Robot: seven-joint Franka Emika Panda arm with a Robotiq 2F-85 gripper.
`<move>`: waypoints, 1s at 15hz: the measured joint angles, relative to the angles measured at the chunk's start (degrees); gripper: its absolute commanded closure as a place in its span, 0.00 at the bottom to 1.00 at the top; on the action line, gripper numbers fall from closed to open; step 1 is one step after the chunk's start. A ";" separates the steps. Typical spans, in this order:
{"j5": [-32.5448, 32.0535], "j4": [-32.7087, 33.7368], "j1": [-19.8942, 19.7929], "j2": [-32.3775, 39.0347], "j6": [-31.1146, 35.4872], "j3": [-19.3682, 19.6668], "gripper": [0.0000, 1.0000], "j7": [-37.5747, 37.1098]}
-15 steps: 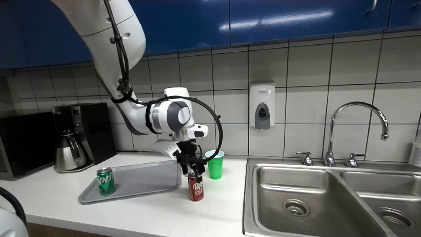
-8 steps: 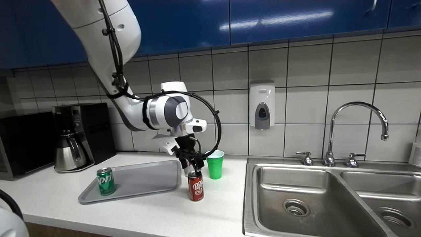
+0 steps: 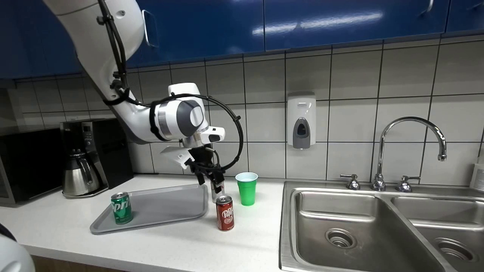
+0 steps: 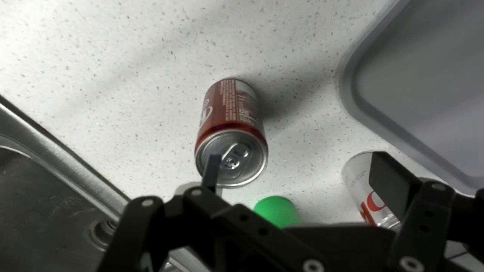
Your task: Take the cans off of the tray
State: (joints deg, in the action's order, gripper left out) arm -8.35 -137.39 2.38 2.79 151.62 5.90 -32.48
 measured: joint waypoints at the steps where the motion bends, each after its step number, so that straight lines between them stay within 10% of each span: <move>1: -0.13 0.00 0.16 -0.23 -0.05 -0.71 0.00 -0.21; 15: -5.72 4.38 5.53 -0.57 -7.87 -9.05 0.00 -6.45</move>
State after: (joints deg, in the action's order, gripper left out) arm -14.07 -133.02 7.90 2.23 143.75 -3.15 -38.93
